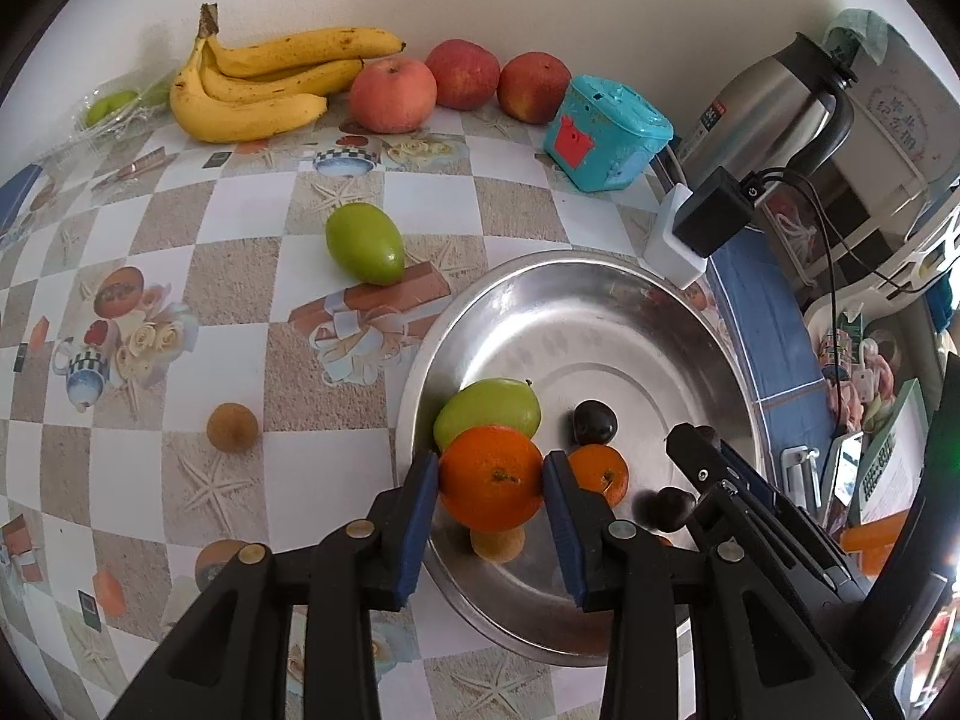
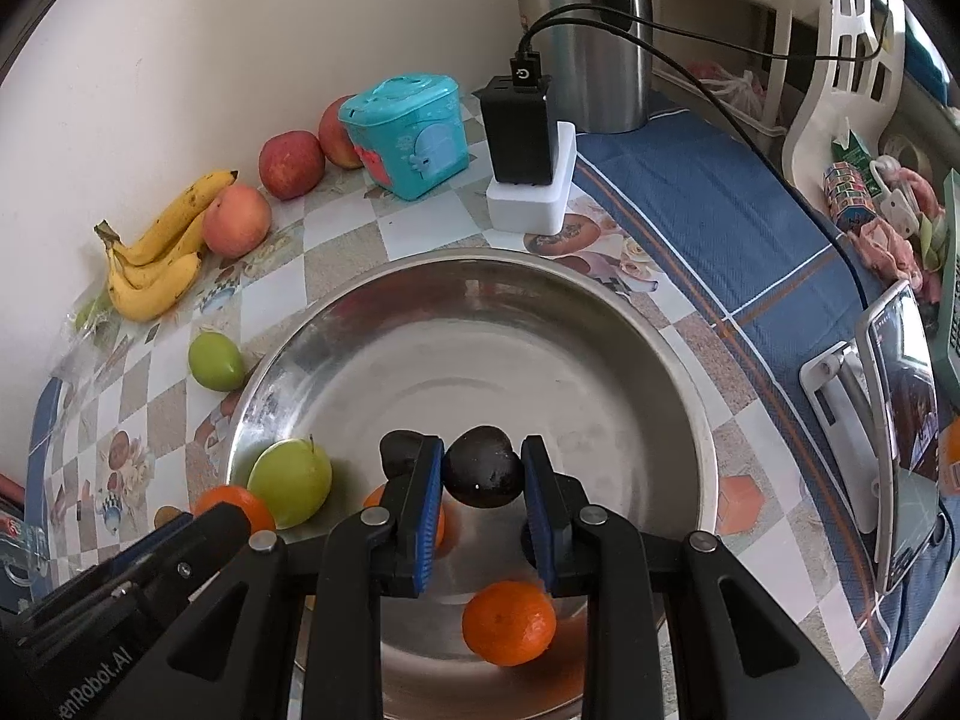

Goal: Organize fruits
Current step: 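Lower both fruits into the steel bowl and open both grippers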

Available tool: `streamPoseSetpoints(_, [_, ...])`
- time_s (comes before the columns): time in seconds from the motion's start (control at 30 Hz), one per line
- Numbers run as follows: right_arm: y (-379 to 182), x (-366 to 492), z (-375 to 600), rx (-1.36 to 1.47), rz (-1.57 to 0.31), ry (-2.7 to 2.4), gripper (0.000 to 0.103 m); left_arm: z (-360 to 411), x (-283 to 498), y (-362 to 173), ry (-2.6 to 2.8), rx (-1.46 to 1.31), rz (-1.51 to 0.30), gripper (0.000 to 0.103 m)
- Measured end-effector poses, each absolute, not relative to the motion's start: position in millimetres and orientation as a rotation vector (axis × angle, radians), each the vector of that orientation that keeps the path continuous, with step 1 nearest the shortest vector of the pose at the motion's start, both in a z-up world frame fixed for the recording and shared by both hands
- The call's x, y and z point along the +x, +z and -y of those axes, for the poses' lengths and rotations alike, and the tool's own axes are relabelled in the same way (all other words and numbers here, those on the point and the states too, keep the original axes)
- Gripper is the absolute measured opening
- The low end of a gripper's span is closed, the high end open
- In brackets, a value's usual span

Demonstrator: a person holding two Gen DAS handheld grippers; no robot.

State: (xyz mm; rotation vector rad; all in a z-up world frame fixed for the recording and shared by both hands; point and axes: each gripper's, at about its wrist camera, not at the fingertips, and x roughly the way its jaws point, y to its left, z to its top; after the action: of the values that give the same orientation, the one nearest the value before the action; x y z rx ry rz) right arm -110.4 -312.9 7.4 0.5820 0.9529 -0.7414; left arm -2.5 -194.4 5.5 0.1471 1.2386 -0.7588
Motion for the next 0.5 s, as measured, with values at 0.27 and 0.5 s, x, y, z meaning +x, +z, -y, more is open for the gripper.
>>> streamPoseSetpoints(0.27, [10, -113, 318, 0.616, -0.929, -0.708, 0.032, 194, -4, 10, -0.762, 0.147, -1.226, 0.063])
streamPoseSetpoints(0.5, [5, -123, 328, 0.72, -0.881, -0.682, 0.06, 188, -2, 8, -0.735, 0.148, -1.233, 0.067])
